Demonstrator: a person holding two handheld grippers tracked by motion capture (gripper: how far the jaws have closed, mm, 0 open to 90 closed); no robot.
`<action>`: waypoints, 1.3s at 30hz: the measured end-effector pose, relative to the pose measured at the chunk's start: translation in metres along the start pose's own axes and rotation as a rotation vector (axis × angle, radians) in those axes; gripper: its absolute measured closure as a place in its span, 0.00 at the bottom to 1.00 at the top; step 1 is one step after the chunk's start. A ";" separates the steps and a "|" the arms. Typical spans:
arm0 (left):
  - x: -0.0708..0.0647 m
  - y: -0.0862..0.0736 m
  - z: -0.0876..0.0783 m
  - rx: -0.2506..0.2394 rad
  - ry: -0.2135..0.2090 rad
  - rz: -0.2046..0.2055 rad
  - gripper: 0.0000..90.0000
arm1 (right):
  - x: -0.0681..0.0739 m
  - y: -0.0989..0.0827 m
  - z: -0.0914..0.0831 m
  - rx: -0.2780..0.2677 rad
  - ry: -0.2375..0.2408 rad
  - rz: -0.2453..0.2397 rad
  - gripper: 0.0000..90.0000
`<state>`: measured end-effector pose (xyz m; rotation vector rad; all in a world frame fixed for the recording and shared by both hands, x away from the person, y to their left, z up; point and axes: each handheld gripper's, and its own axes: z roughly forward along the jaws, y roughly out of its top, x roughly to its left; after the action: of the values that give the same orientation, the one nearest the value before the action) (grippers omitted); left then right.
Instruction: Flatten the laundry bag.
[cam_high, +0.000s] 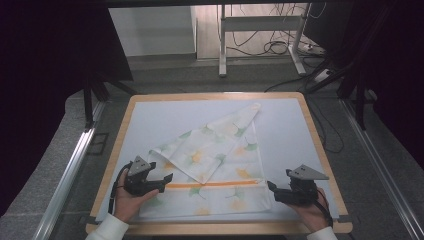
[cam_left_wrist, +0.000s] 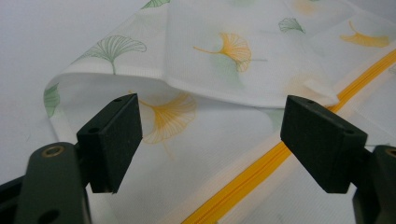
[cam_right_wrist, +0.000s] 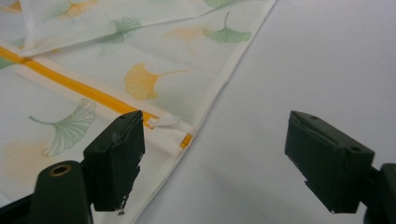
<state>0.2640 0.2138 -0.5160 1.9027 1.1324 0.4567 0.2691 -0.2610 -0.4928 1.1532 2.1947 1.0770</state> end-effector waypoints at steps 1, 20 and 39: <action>0.000 0.000 0.000 0.000 0.000 0.000 0.23 | 0.001 -0.001 -0.001 0.001 0.006 -0.002 0.24; -0.002 0.009 0.007 0.006 -0.014 0.008 0.23 | 0.011 -0.011 -0.009 0.030 0.008 -0.035 0.30; -0.003 0.013 0.003 -0.011 -0.011 0.003 0.24 | 0.014 -0.014 -0.003 0.087 0.036 -0.053 0.29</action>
<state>0.2708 0.2069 -0.5067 1.8957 1.1182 0.4523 0.2524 -0.2557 -0.5025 1.1136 2.3072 0.9963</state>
